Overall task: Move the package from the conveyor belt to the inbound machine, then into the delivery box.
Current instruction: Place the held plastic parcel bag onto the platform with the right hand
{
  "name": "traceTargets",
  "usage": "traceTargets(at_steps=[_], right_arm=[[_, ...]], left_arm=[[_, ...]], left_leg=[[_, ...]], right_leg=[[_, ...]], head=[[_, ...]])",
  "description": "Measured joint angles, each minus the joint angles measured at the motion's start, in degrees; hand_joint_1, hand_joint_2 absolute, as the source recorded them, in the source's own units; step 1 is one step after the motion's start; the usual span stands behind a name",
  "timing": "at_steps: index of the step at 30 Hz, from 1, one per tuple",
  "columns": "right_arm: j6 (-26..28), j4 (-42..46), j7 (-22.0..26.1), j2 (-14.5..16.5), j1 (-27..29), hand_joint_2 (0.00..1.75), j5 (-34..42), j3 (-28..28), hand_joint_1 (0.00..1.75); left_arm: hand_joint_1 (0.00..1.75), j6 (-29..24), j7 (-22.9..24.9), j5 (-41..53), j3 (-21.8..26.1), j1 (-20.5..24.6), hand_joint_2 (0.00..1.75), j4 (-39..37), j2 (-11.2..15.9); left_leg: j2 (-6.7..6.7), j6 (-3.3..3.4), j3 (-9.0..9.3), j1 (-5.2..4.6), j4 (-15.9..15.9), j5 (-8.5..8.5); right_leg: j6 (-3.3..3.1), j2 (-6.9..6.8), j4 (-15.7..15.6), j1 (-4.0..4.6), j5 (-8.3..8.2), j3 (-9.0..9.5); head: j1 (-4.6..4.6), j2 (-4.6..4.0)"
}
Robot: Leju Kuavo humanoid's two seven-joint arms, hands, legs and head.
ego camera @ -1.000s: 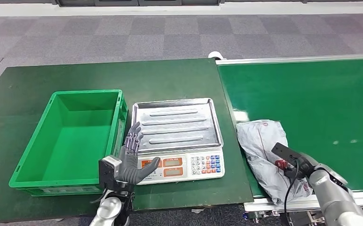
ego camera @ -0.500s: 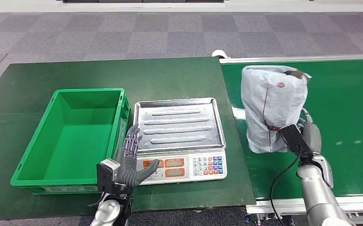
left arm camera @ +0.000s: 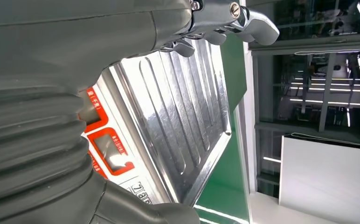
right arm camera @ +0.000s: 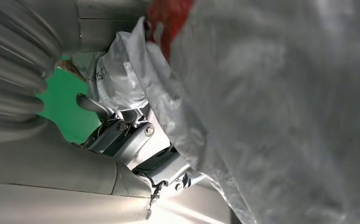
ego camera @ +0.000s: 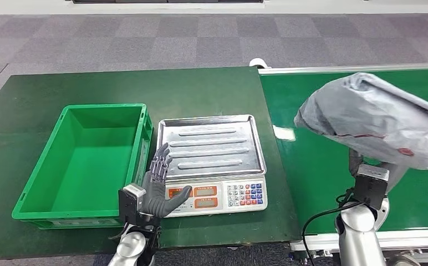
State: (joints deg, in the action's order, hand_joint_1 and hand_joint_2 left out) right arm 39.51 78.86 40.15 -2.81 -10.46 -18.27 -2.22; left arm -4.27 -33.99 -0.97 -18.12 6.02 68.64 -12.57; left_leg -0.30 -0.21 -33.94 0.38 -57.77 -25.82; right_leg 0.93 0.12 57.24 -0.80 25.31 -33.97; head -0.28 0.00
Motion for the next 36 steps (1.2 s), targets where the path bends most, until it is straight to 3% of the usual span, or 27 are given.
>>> traceTargets(at_steps=[5, 11, 13, 22, 32, 36], right_arm=[[-4.1, 1.0, -0.2, 0.0, -2.4, 1.75, -1.7, 3.2, 1.75], [-15.3, -9.6, -3.0, 0.1, -12.9, 1.75, -6.0, 8.5, 1.75], [-16.8, -13.4, -3.3, 0.5, -15.9, 1.75, -6.0, 9.9, 1.75], [-25.1, -24.8, -4.2, 2.8, -23.3, 1.75, -1.5, 12.3, 1.75], [-26.2, -29.5, -4.4, 4.0, -25.7, 1.75, -0.8, 13.1, 1.75], [-35.7, -33.0, -6.3, 5.2, -27.6, 1.75, 4.4, 13.1, 1.75]], left_arm=[[0.00, -3.0, -4.2, -0.4, 0.0, 0.5, 1.75, -0.2, -0.1], [0.00, -18.6, -6.2, 1.4, 0.0, 1.1, 1.75, 5.1, -1.1], [0.00, -21.0, -6.2, 1.5, 0.0, 1.1, 1.75, 7.2, -1.4], [0.00, -26.7, -6.2, 1.1, 0.0, 1.1, 1.75, 12.4, -1.7], [0.00, -27.2, -6.2, 1.0, 0.0, 1.1, 1.75, 14.0, -1.7], [0.00, -28.4, -6.2, -0.2, 0.1, 1.1, 1.75, 14.2, -1.8]], left_leg=[[0.03, -0.03, 0.00, 0.00, 0.0, 0.03], [0.01, -0.06, -0.03, 0.01, 0.0, 0.21], [-0.14, -0.04, -0.07, 0.01, 0.0, 0.28], [-0.26, -0.08, -0.18, 0.01, 0.0, 0.34], [-0.27, -0.08, -0.24, 0.00, 0.0, 0.34], [-0.17, -0.09, -0.24, 0.01, 0.0, 0.34]], right_leg=[[0.00, 0.03, 0.0, 0.00, -0.03, -0.01], [0.01, 0.05, 0.1, 0.01, -0.14, -0.06], [0.02, -0.09, 0.1, 0.01, -0.15, -0.04], [0.02, -0.19, 0.1, 0.01, -0.15, -0.12], [0.02, -0.19, 0.1, 0.01, -0.15, -0.17], [-0.01, -0.12, 0.1, 0.01, -0.17, -0.24]], head=[[-0.01, 0.00], [0.00, 0.00], [0.00, 0.00], [-0.01, 0.00], [0.01, 0.00], [-0.01, 0.00]])
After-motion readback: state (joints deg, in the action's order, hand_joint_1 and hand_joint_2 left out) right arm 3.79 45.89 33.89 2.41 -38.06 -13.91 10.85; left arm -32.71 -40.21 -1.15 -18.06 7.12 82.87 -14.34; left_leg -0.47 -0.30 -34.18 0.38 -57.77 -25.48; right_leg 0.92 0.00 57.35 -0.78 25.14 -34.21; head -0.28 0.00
